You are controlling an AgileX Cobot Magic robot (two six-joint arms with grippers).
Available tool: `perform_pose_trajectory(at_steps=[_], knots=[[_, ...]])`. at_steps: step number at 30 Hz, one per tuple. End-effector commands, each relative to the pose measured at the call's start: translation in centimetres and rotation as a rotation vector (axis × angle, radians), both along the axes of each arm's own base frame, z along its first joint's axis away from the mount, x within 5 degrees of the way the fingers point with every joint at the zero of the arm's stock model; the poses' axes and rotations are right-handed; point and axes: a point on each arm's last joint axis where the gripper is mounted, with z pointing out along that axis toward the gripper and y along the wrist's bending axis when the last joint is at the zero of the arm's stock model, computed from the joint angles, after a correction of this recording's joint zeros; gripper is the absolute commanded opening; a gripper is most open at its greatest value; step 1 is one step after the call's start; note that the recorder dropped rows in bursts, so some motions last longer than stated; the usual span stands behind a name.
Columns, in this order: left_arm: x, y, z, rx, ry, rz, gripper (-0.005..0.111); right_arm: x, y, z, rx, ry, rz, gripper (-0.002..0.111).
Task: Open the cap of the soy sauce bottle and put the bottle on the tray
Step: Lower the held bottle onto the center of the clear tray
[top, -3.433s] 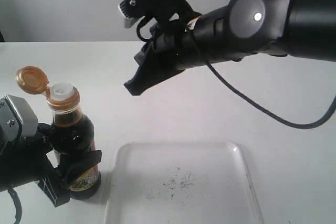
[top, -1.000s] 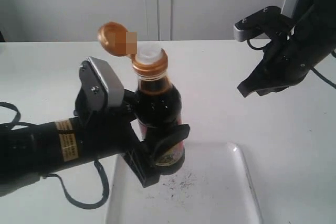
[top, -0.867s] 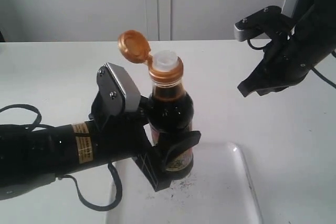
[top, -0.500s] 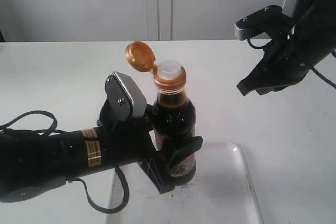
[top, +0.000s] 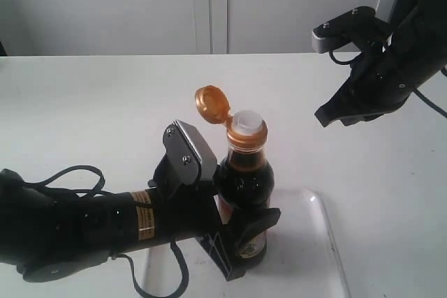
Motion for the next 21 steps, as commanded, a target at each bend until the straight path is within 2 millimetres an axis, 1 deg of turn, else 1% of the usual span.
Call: perform_pose_trajectory(at_steps=[1,12,18,20,21], knots=[[0.10,-0.45,1.57,-0.101,-0.041,-0.005,0.000,-0.14,-0.14,0.25,0.003,-0.003,-0.007,0.000],[0.01,-0.40,1.06,-0.049,-0.018,-0.012,0.000,-0.14,-0.13,0.25,0.005,-0.003,-0.007,0.000],[-0.06,-0.42,1.03,-0.049,-0.009,-0.018,0.000,-0.17,-0.12,0.24,0.006,0.001,-0.008,0.000],[-0.15,-0.44,0.98,-0.042,-0.013,-0.030,0.004,-0.17,-0.12,0.24,0.006,0.001,-0.008,0.000],[-0.22,-0.46,0.97,-0.038,-0.017,-0.040,0.009,-0.17,-0.12,0.24,0.006,0.001,-0.008,0.000]])
